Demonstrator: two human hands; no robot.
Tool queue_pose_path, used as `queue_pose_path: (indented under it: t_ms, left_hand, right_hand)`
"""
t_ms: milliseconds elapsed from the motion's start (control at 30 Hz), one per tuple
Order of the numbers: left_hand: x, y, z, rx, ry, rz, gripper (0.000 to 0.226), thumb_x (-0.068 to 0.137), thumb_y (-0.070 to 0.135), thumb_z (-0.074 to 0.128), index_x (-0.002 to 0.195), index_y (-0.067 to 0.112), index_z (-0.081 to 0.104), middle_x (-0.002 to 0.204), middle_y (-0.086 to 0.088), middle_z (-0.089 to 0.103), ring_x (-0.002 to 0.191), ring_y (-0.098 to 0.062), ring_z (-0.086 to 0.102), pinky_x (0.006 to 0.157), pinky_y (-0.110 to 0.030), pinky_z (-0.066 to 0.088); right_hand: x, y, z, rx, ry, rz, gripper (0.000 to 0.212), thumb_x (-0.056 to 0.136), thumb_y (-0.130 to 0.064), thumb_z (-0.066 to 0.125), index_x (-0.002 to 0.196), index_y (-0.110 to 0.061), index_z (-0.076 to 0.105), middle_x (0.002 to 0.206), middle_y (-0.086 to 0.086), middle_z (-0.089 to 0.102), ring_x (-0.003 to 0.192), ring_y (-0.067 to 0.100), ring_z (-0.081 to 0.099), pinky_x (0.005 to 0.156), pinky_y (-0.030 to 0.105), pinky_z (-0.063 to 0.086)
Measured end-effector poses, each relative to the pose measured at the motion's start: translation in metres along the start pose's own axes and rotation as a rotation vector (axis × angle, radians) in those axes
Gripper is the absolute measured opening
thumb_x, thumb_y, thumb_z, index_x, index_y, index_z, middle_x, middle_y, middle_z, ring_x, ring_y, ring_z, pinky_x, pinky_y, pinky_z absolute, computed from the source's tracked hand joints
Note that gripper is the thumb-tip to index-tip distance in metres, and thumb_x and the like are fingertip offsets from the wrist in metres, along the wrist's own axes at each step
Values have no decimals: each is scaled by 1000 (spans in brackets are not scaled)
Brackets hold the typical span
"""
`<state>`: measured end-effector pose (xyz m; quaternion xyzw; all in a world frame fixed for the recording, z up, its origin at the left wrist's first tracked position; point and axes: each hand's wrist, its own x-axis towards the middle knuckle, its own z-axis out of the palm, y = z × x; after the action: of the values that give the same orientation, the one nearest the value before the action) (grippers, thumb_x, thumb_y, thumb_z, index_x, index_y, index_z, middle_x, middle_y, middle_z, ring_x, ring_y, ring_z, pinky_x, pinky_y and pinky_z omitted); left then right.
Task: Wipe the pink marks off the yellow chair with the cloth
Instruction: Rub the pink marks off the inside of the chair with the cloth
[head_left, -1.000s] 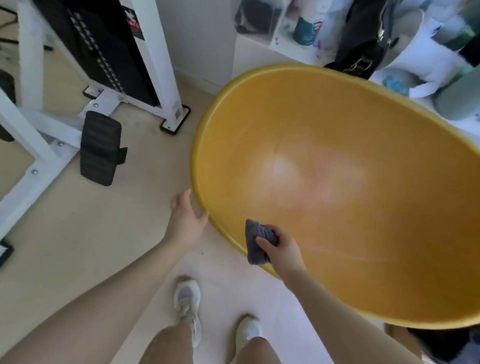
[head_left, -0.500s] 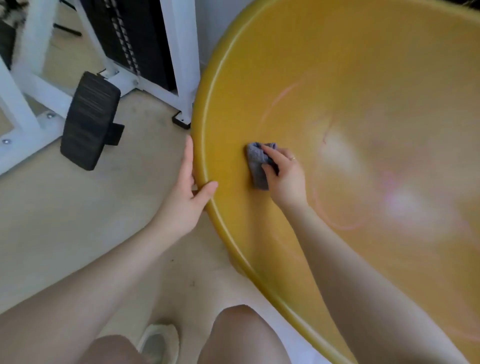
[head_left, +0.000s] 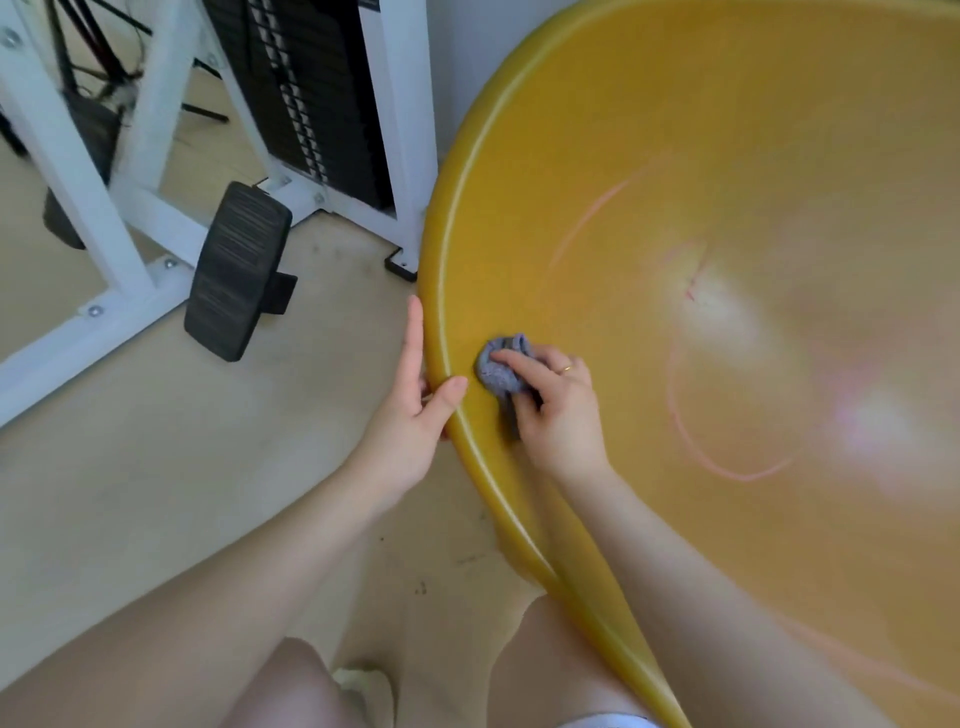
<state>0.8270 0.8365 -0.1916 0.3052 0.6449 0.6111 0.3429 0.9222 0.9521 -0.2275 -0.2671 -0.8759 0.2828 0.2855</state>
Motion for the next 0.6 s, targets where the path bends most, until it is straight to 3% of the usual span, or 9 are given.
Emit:
queue_pose_path:
  t_ms: [100,167,267,333,400,467,600]
  left_hand:
    - [1,-1,-1,-2,-2,-17,71,97,16,45,110,73,5,141,5,44,107,-10,60,78,-24,56]
    - [0,1,0,11,0,-9,72,97,15,44,111,74,4,146,5,38,115,-12,56,88,-30,54]
    - [-1,1,-2,48,-19,14,72,98,16,43,115,72,2,153,6,26,132,-13,41,105,-45,40]
    - [0,1,-3,11,-38,0,68,98,16,40,115,70,3,153,6,25,132,-11,40,102,-39,44]
    - [0,2,-3,-42,-45,-38,63,99,19,36,114,71,5,150,12,29,124,-4,46,89,-24,52]
    - [0,2,-4,-74,-39,-65,59,100,20,33,112,72,7,139,22,36,112,7,49,76,-17,55]
    - [1,-1,-5,-80,-28,-69,59,100,23,35,110,74,8,127,32,40,115,-3,52,76,-21,56]
  right_hand:
    - [31,11,13,-17,156,176,35,79,-5,47,105,-13,69,100,14,65,86,38,57,72,27,29]
    - [36,-1,17,86,246,335,36,78,4,52,106,-10,69,104,14,64,91,38,55,74,22,30]
    - [3,-32,14,200,185,169,36,76,-1,54,106,-11,69,101,10,65,93,26,58,82,26,40]
    - [-22,-41,9,251,118,102,35,78,-5,54,110,-14,68,102,4,65,94,17,56,85,19,40]
    - [-27,-40,8,260,118,104,34,79,-8,55,110,-14,68,101,0,63,95,13,54,85,9,35]
    - [-14,-36,11,218,144,99,33,78,-6,55,107,-11,69,100,4,65,94,15,53,81,10,33]
    - [33,-11,21,115,220,159,33,79,-1,56,108,-8,69,106,16,64,93,35,54,79,20,31]
